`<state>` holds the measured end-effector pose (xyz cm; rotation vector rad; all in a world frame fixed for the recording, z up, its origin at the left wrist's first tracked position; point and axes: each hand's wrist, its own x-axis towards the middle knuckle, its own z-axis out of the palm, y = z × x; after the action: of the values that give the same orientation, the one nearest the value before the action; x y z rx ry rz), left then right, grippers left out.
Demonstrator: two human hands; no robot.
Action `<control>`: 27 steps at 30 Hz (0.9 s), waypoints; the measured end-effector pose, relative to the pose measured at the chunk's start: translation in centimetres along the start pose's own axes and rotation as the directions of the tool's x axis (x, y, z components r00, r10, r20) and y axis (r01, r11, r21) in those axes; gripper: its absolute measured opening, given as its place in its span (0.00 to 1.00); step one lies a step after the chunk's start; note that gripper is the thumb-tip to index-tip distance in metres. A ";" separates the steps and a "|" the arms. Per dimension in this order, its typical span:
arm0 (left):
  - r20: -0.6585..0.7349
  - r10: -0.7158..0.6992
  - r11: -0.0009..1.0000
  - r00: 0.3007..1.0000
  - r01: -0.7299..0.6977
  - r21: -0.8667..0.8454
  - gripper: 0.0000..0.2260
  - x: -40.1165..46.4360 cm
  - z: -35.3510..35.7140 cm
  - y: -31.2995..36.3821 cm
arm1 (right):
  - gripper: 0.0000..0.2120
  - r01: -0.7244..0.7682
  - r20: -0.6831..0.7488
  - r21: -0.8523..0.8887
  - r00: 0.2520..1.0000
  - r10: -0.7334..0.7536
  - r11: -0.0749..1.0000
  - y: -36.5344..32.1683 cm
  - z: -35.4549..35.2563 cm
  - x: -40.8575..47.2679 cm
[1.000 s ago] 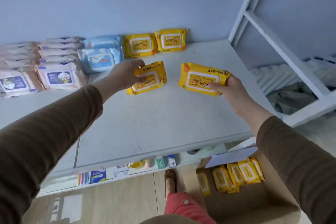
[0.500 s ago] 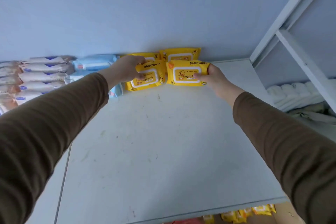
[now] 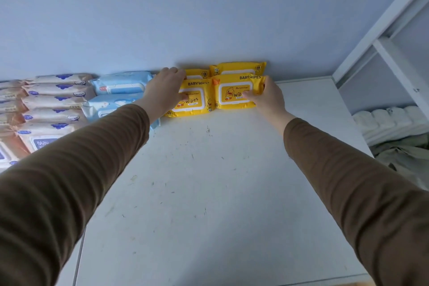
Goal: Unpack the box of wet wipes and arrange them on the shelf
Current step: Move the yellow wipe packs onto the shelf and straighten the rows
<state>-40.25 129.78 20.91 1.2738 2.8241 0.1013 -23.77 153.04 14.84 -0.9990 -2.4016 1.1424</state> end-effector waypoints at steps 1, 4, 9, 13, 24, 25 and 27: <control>-0.012 -0.005 1.000 1.000 0.005 0.000 0.21 -0.2 0.0 0.1 | 0.22 -0.018 -0.009 -0.014 1.000 0.018 1.000 -0.2 0.0 -0.3; -0.082 -0.027 0.999 0.996 0.025 -0.021 0.23 -1.3 0.3 0.8 | 0.29 -0.080 -0.048 -0.082 0.996 0.076 0.993 -0.4 -0.3 -1.3; -0.265 0.002 0.996 0.964 -0.024 -0.080 0.28 -4.9 0.7 3.0 | 0.29 -0.089 -0.073 -0.189 0.994 0.077 0.978 -0.7 -1.4 -6.4; -0.240 0.068 0.990 0.968 -0.095 -0.101 0.26 -10.2 1.3 5.7 | 0.23 -0.021 -0.049 -0.148 0.999 0.014 0.989 -0.3 -3.1 -14.0; -0.191 0.299 0.904 0.935 -0.341 -0.256 0.23 -31.0 2.7 17.7 | 0.12 0.130 -0.134 -0.167 0.979 -0.153 0.977 5.1 -10.2 -40.4; -0.202 0.333 0.889 0.921 -0.379 -0.258 0.22 -32.6 3.1 19.0 | 0.11 0.133 -0.165 -0.178 0.973 -0.163 0.975 6.1 -11.1 -42.5; -0.220 0.403 0.855 0.888 -0.451 -0.255 0.21 -35.5 4.2 21.8 | 0.09 0.099 -0.221 -0.183 0.965 -0.139 0.978 8.8 -12.8 -46.1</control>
<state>-0.20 117.77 18.82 1.8547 2.4450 0.6477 19.94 131.78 17.44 -0.9639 -2.3612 0.7433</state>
